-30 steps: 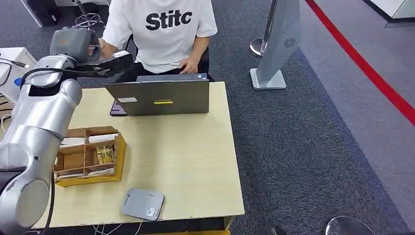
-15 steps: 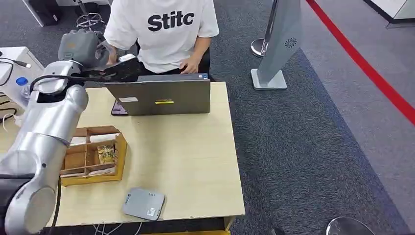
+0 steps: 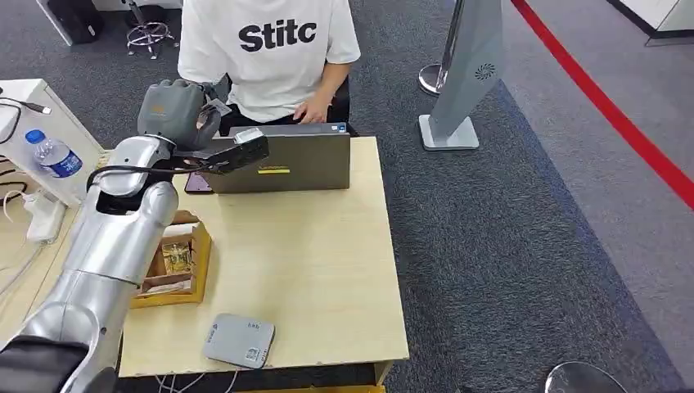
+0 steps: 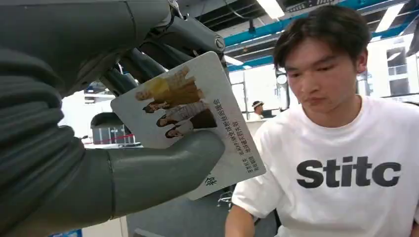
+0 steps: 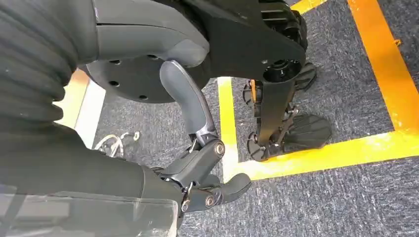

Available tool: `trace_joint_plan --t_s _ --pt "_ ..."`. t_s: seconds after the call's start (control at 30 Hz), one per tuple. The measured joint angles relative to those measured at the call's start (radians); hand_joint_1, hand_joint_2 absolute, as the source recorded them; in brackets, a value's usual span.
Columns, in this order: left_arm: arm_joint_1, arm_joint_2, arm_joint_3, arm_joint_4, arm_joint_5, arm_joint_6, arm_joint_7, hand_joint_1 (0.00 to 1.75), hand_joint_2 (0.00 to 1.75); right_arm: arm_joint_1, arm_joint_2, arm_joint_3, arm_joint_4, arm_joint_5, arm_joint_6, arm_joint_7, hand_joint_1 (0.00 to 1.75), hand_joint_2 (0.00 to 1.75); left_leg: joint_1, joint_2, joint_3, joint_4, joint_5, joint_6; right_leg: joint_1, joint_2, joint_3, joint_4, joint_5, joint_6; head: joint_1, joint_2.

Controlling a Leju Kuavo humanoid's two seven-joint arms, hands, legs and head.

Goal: Pass the card to the sensor for recognition and then transmit it.

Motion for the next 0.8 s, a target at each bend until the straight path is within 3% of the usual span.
trace_joint_plan --t_s 0.47,0.67,0.8 --pt "0.031 0.006 -0.025 -0.044 0.01 0.011 -0.023 1.75 1.75 0.001 0.0 -0.002 0.0 -0.01 -0.01 0.005 0.0 1.75 0.0 0.0 0.0 0.0 0.0 0.0 0.0 0.0 0.0 0.0 0.0 0.0 0.0 0.0" --pt "0.297 0.04 -0.172 -0.351 0.013 0.019 -0.002 1.75 1.75 0.008 0.001 -0.032 0.0 -0.046 -0.035 0.006 0.0 1.75 -0.001 0.001 0.0 -0.001 -0.002 0.001 0.0 0.001 0.0 -0.001 -0.001 0.0 0.0 0.0" --pt "0.46 0.069 -0.279 -0.471 0.017 0.047 -0.013 1.75 1.75 0.012 0.001 -0.057 -0.001 -0.048 -0.039 -0.001 0.0 1.75 -0.001 0.001 0.0 -0.001 -0.003 0.001 0.0 0.001 -0.001 -0.001 -0.003 0.001 0.0 0.0"
